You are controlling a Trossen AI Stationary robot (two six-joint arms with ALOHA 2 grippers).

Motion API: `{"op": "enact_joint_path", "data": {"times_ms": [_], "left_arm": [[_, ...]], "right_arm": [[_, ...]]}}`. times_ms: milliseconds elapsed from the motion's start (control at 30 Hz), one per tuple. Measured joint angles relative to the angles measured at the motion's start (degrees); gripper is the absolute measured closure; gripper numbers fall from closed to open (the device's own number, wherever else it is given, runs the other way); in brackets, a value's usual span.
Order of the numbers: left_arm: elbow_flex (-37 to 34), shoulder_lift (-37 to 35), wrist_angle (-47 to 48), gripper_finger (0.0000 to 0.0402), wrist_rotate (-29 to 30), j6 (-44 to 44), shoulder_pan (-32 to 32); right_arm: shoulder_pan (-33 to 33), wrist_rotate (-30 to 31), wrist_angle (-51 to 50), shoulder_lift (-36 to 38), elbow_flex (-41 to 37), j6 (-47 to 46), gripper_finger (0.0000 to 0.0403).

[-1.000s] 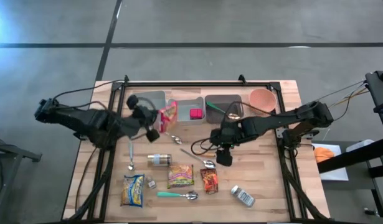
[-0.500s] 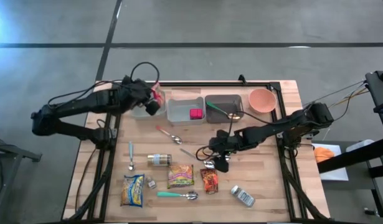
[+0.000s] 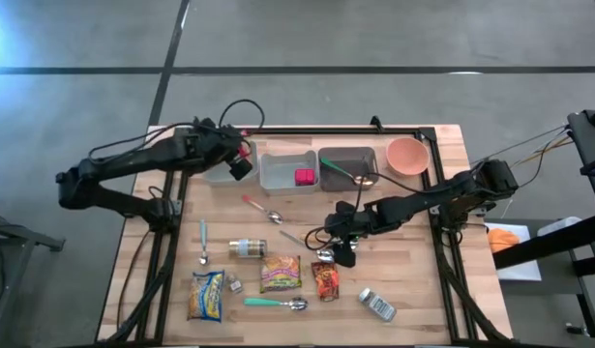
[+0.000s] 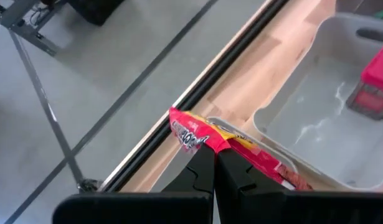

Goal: Pick & Place Food Item
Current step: Put the red noodle pack into the left gray bin

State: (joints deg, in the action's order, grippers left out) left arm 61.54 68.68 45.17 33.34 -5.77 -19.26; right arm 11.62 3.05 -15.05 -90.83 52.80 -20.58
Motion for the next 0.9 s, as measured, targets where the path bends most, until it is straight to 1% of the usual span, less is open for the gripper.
{"op": "enact_joint_path", "data": {"times_ms": [267, 533, 633, 900], "left_arm": [[0.00, 5.17, -0.07, 0.0401, 0.00, 1.38, -2.57], [0.00, 9.59, -0.88, 0.0401, -0.43, 2.86, -2.65], [0.00, 10.61, -1.67, 0.0401, 0.50, 3.20, -2.96], [0.00, 11.83, -1.81, 0.0401, 0.59, 4.82, -3.76]], "right_arm": [[0.00, 0.02, 0.42, 0.00, 0.00, 1.08, 0.0145], [0.00, 0.04, 0.46, 0.00, -0.09, 1.31, 0.0145], [0.00, 0.04, 0.46, 0.00, -0.09, 1.31, 0.0145], [0.00, 0.07, 0.63, 0.00, -0.11, 1.73, 0.0145]]}}
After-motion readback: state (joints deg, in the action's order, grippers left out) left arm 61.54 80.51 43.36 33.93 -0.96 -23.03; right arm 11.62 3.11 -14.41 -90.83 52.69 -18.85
